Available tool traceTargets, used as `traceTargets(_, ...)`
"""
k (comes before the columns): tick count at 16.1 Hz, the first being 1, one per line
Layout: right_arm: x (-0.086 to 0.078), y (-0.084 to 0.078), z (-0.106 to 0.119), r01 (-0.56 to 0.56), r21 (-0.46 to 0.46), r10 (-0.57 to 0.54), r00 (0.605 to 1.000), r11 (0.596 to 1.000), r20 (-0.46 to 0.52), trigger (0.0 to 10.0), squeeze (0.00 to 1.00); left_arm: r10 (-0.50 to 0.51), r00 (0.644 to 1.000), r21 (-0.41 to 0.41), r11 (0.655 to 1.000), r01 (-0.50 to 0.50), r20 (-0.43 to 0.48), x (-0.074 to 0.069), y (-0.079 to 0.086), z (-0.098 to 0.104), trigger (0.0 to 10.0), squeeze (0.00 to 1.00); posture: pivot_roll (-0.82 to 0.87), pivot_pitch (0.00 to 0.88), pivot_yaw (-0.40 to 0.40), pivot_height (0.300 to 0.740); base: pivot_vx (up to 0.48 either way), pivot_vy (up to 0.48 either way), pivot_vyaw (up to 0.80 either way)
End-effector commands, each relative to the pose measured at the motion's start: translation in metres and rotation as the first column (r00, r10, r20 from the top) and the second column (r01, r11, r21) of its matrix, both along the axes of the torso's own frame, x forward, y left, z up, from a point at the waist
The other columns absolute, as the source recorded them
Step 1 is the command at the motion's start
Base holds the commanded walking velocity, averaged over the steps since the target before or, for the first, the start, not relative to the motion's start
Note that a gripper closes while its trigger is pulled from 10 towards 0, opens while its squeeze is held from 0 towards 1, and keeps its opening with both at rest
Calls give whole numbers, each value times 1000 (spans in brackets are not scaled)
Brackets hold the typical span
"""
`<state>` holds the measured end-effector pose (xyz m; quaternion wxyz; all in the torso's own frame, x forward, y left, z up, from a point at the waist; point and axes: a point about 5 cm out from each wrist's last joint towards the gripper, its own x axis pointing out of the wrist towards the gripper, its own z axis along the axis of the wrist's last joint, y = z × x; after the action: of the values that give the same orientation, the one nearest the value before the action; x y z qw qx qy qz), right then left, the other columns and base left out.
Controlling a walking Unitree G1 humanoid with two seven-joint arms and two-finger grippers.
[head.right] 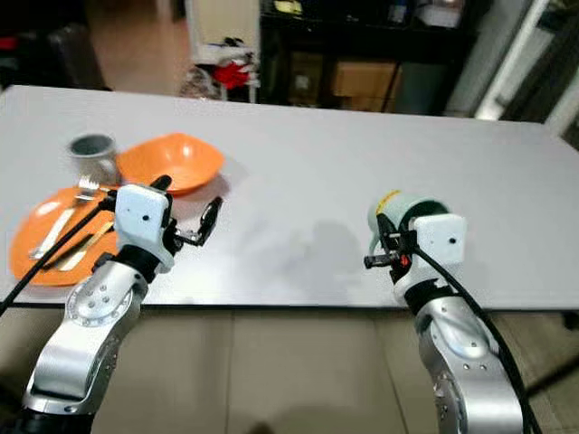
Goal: Setting the table
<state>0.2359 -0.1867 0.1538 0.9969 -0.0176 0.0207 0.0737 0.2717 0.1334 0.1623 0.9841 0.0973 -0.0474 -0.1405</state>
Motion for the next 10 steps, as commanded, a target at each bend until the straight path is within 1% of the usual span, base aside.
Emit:
traceTargets(1,2,2,7,-11,-11,11,999,1000,38,10000,0,8,1000,16,1000,-9,9,-1,4,1,10000,0,-2,0,-87,740,296,0,0)
traceTargets(6,-2,1,2,-2,-4,2,1000,1000,28,10000,0,5,1000,39,999,-5,-2,-5,9,-2,10000,0,12,0,-77,740,296,0,0)
traceTargets(10,3,2,1,-16,-6,16,999,1000,29,10000,0,8,1000,45,999,-8,-1,-7,10,-3,10000,0,30,0,-88,740,296,0,0)
